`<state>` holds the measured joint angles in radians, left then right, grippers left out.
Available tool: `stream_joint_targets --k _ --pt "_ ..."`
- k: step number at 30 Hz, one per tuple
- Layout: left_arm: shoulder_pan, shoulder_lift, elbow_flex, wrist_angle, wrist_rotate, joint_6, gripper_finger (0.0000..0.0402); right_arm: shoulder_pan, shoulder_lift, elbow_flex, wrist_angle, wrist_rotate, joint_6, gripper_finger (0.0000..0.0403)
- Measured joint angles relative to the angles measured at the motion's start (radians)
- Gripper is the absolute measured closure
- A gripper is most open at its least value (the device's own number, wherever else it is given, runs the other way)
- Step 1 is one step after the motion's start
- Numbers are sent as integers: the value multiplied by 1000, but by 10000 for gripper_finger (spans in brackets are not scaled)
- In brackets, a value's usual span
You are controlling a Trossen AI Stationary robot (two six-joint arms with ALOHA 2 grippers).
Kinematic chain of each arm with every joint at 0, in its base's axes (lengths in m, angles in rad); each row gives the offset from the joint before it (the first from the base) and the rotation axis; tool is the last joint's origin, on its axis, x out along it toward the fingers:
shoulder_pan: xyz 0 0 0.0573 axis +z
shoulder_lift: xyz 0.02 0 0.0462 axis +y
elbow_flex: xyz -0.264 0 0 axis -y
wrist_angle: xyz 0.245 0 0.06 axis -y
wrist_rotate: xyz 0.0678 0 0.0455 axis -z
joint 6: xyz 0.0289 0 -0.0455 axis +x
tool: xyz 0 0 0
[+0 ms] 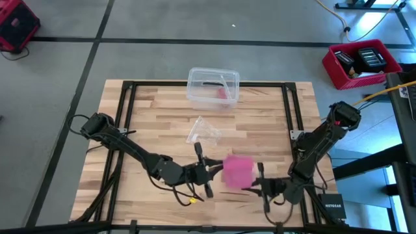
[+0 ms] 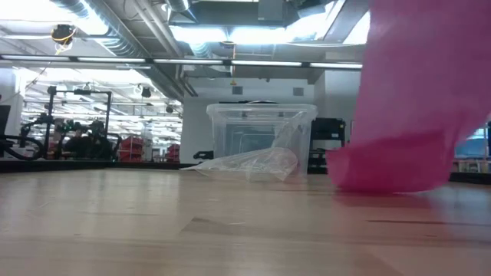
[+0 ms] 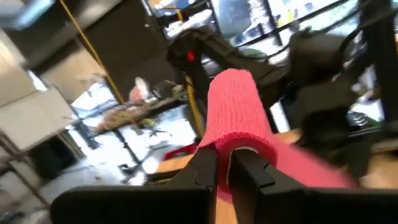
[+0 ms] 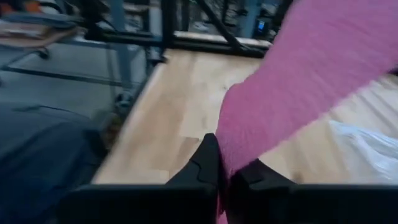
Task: Roll bandage
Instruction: Roll the pink bandage
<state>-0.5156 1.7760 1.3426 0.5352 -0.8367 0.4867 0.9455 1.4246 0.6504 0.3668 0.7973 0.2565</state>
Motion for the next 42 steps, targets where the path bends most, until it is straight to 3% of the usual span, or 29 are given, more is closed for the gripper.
stream_joint_targets --k 11,18,29,35,39,42 --pt "18 0 0 -4 -60 126 389 93 0 166 -14 -75 -102 399" --pt "28 0 -1 -105 -84 107 389 110 0 275 -96 -94 -136 400" --pt "37 48 -26 -133 -86 53 389 108 79 490 -143 -138 -345 399" --pt "29 91 -26 -130 -61 37 389 107 85 600 -157 -119 -473 399" --pt "23 114 -25 -127 59 36 389 106 85 688 -244 -115 -515 398" --pt "13 126 -25 -130 88 26 389 101 85 743 -317 -67 -529 398"
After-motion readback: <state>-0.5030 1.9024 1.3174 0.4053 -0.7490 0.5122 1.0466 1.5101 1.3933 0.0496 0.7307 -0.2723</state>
